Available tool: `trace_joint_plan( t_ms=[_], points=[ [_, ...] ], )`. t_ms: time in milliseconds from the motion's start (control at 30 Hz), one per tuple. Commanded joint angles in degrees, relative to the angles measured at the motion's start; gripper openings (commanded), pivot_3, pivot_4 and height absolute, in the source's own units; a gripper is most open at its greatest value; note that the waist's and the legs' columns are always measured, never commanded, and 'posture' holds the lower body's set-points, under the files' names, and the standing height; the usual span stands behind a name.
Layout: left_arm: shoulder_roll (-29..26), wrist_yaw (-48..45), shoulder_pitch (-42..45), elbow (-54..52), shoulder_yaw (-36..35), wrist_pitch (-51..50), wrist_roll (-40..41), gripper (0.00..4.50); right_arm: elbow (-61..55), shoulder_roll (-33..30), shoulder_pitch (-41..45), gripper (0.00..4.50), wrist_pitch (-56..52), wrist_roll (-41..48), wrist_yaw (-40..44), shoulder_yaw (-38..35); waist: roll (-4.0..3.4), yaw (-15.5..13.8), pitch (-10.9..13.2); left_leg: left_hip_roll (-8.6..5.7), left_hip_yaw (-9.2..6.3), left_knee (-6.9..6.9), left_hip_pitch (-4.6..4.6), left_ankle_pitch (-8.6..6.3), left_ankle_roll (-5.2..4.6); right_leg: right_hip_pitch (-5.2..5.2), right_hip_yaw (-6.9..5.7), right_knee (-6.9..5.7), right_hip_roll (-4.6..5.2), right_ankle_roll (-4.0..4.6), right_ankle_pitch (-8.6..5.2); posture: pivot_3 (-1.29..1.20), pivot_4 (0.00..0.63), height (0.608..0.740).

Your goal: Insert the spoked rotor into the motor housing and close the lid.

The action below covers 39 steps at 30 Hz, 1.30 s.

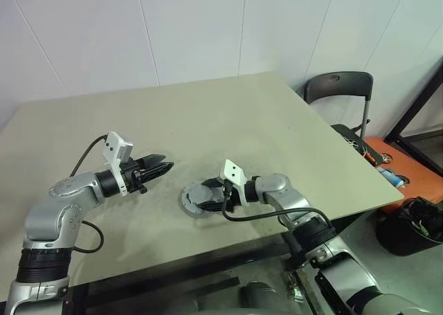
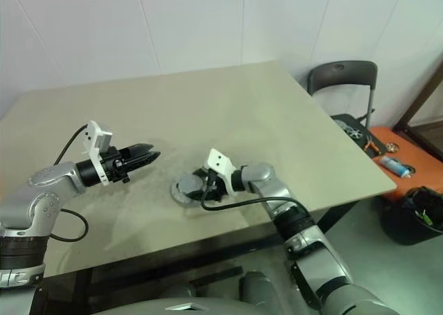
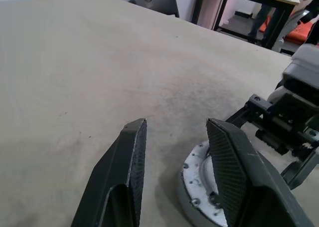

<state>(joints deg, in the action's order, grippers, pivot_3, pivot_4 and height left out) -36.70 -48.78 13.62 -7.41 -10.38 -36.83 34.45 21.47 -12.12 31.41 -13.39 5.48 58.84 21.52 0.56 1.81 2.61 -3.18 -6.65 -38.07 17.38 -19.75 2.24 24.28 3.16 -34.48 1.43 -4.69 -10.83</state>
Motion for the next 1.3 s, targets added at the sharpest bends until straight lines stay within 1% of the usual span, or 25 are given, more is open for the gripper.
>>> trace_joint_plan(
  t_ms=[33,433,667,733,767,833,967,1067,1167,1200,1267,1300],
  points=[
    [-0.3,-0.2,0.5,-1.3,-1.2,1.0,0.6,2.04,1.0,-0.1,-1.2,3.05,-0.7,-1.3,-0.3,0.9,0.0,0.3,0.0,0.0,0.0,0.0,0.0,0.0,0.0,0.0,0.0,0.0,0.0,0.0,0.0,0.0,0.0,0.74],
    [-0.2,-0.1,1.2,-1.5,-0.9,0.8,0.7,2.04,4.6,-2.7,-1.0,3.05,2.5,-3.5,1.4,2.5,0.0,0.5,0.0,-0.02,-0.04,0.0,0.01,0.0,0.0,-0.04,0.0,0.04,0.05,-0.01,0.0,0.0,0.0,0.74],
    [-0.1,-0.1,1.4,-2.0,-0.3,0.6,0.7,2.04,9.4,-0.9,-0.2,3.05,4.2,-4.1,-0.2,2.9,-0.05,0.6,-0.2,-0.02,-0.04,0.0,-0.09,0.0,0.0,-0.17,0.0,0.06,0.05,-0.01,0.0,0.0,0.0,0.74],
    [-0.6,-0.7,1.2,-2.3,0.7,1.2,-0.2,2.04,10.1,-0.5,-0.2,3.05,3.7,-3.8,-0.2,2.8,-0.1,0.7,-0.1,-0.01,-0.04,0.0,-0.3,0.0,0.0,-0.38,0.0,0.06,0.03,-0.02,-0.03,0.0,0.0,0.74],
    [-0.8,-0.8,1.1,-2.4,1.2,1.5,-0.7,2.04,10.3,-0.4,-0.2,3.05,3.4,-3.7,0.0,2.8,-0.14,0.7,-0.1,-0.01,-0.04,0.0,-0.53,0.0,-0.01,-0.61,-0.01,0.08,0.02,-0.18,-0.14,0.0,0.0,0.74],
    [-0.9,-0.9,1.1,-2.3,2.2,1.9,-1.7,2.04,10.4,-0.6,-0.5,3.05,2.9,-3.6,0.3,2.9,-0.17,0.7,-0.1,0.01,-0.05,0.1,-1.03,-0.01,-0.02,-1.12,-0.04,0.19,0.01,-0.06,-0.31,0.0,0.0,0.74],
    [0.5,-0.1,1.9,-1.3,4.9,3.0,-3.9,2.04,11.1,-0.9,-0.7,3.05,2.5,-3.6,0.4,2.8,-0.17,0.7,-0.2,0.02,-0.06,0.09,-1.11,-0.01,-0.02,-1.24,-0.03,0.23,0.04,-0.08,-0.33,0.0,0.0,0.74],
    [1.7,0.3,2.0,0.8,7.6,5.7,-7.2,2.04,11.2,-0.7,-0.5,3.05,2.5,-3.4,0.2,2.5,-0.22,0.7,-0.2,0.02,-0.1,0.09,-1.1,-0.01,-0.02,-1.22,-0.03,0.22,0.04,-0.09,-0.33,0.0,0.0,0.74],
    [3.5,0.0,2.3,2.4,8.5,6.4,-7.2,2.04,10.8,-0.6,-0.3,3.05,2.3,-3.1,0.0,2.1,-0.27,0.6,-0.2,0.01,-0.11,0.09,-1.09,-0.01,-0.01,-1.2,-0.02,0.22,0.04,-0.09,-0.33,0.0,0.0,0.74],
    [4.5,0.7,2.7,3.6,8.6,6.7,-7.4,1.85,11.0,-0.6,-0.3,3.05,2.4,-3.1,-0.2,1.9,-0.27,0.6,-0.2,0.02,-0.12,0.09,-1.08,-0.01,-0.02,-1.2,-0.02,0.22,0.04,-0.09,-0.33,0.0,0.0,0.74],
    [5.7,-1.0,2.8,3.9,9.0,5.6,-5.7,1.43,11.1,-0.5,-0.2,3.05,2.6,-3.2,-0.4,1.9,-0.26,0.6,-0.2,0.02,-0.13,0.09,-1.08,-0.01,-0.02,-1.21,-0.02,0.22,0.05,-0.09,-0.33,0.0,0.0,0.74],
    [5.9,-1.2,2.8,3.9,9.6,5.0,-5.8,1.11,11.1,-0.5,-0.2,3.05,2.6,-3.2,-0.4,1.8,-0.26,0.6,-0.2,0.01,-0.13,0.08,-1.08,-0.01,-0.02,-1.21,-0.02,0.22,0.05,-0.09,-0.33,0.0,0.0,0.74]
  ],
)
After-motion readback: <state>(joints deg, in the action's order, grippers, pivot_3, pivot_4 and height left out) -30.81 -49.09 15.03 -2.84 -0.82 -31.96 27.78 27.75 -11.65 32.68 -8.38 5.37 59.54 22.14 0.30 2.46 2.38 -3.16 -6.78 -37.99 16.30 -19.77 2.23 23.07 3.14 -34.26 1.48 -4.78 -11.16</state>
